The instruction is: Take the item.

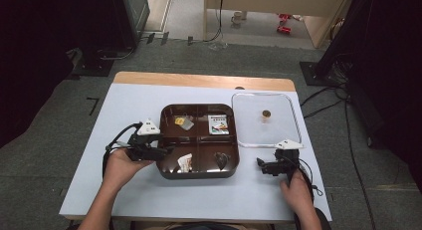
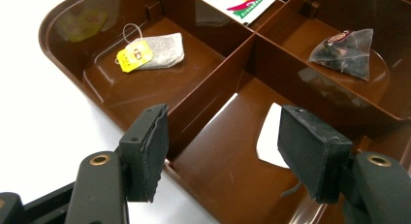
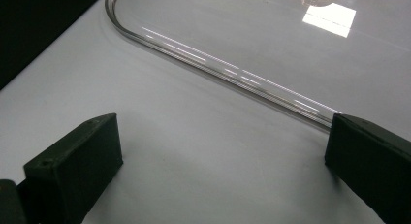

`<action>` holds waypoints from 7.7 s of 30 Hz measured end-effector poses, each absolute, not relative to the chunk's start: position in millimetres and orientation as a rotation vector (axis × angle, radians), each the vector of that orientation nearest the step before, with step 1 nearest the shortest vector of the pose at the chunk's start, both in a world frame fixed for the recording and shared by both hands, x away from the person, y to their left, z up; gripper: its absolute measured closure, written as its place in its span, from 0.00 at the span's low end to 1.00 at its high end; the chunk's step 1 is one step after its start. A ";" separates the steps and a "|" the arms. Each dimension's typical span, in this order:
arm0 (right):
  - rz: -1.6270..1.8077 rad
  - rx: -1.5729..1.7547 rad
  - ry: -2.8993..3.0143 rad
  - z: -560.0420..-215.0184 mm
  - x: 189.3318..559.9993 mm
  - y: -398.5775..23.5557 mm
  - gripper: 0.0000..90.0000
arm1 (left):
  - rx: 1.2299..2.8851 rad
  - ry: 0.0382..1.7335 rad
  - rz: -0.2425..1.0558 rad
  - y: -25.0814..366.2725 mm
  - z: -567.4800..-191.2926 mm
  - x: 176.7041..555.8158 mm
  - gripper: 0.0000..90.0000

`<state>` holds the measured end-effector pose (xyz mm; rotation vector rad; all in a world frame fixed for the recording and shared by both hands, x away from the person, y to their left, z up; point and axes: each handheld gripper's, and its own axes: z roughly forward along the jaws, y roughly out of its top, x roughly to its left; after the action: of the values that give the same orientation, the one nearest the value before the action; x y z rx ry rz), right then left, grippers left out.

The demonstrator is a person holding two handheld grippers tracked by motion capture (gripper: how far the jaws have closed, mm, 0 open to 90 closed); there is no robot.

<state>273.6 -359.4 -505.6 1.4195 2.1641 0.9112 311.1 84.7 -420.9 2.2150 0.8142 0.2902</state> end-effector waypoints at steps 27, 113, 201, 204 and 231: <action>0.912 1.420 2.164 -505.5 273.6 -359.4 0.00 | 2.306 0.688 0.175 46.0 -444.9 309.9 0.43; 0.914 1.420 2.162 -505.7 273.7 -359.3 0.00 | 2.502 0.796 -0.003 27.1 -454.7 317.0 0.97; 0.912 1.421 2.163 -505.6 273.6 -359.3 0.00 | 2.055 1.144 0.194 170.4 -406.7 335.5 0.98; 0.912 1.420 2.163 -505.6 273.6 -359.3 0.00 | 2.075 1.164 0.196 170.6 -413.2 339.0 0.98; 0.914 1.420 2.162 -505.7 273.6 -359.3 0.00 | 2.161 1.272 0.163 170.4 -460.6 363.1 0.96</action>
<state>273.6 -359.3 -505.7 1.4204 2.1621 0.9135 363.1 170.4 -460.6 2.1613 1.2725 0.1631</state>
